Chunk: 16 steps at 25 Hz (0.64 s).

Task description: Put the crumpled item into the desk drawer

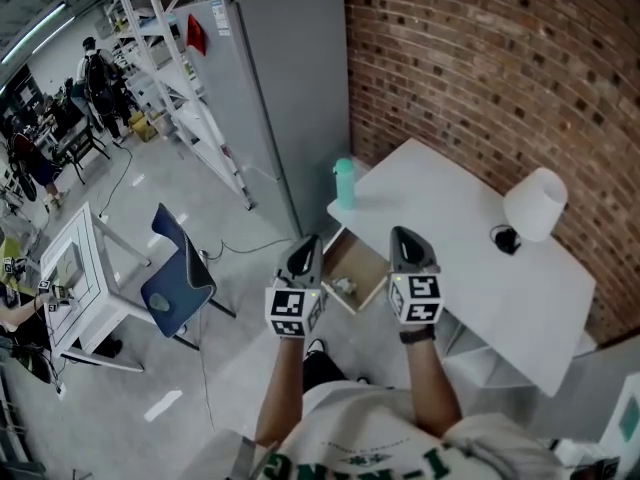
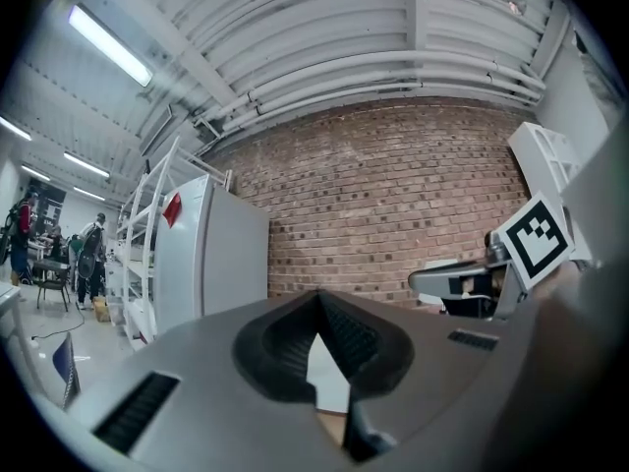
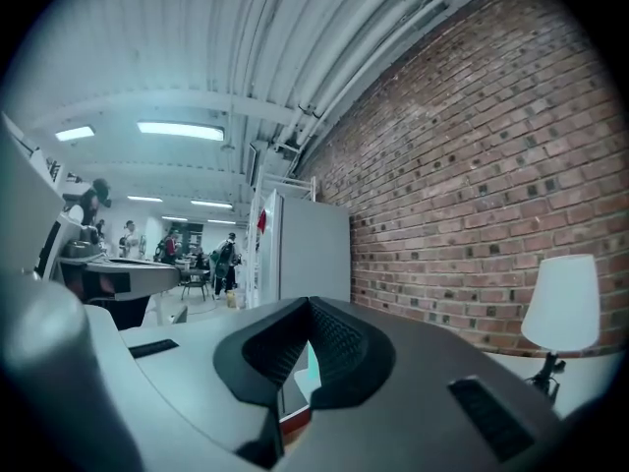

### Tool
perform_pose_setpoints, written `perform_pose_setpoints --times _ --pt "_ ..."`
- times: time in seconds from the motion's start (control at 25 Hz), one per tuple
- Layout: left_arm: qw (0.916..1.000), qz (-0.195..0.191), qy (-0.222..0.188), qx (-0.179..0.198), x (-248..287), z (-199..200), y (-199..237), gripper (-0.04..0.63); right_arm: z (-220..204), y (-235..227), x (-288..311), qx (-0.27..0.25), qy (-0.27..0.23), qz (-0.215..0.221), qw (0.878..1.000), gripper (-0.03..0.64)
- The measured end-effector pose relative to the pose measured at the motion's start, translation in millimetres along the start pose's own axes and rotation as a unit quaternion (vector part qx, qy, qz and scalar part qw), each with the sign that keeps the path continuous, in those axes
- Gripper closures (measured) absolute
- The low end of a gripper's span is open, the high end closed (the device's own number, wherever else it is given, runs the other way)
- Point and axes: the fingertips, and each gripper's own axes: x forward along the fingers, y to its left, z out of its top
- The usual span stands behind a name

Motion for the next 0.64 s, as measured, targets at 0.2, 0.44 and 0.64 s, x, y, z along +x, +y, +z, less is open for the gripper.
perform_pose_setpoints --times 0.2,0.44,0.64 --pt "0.9999 0.006 -0.002 0.015 1 5 5 0.598 2 1 5 -0.002 -0.005 0.002 1.0 0.612" --pt "0.9997 0.016 -0.01 0.013 1 13 12 0.598 10 -2 4 -0.001 -0.012 0.003 1.0 0.612" --pt "0.9998 0.011 -0.008 0.015 6 11 8 0.598 7 -11 4 -0.004 -0.017 -0.002 1.0 0.612"
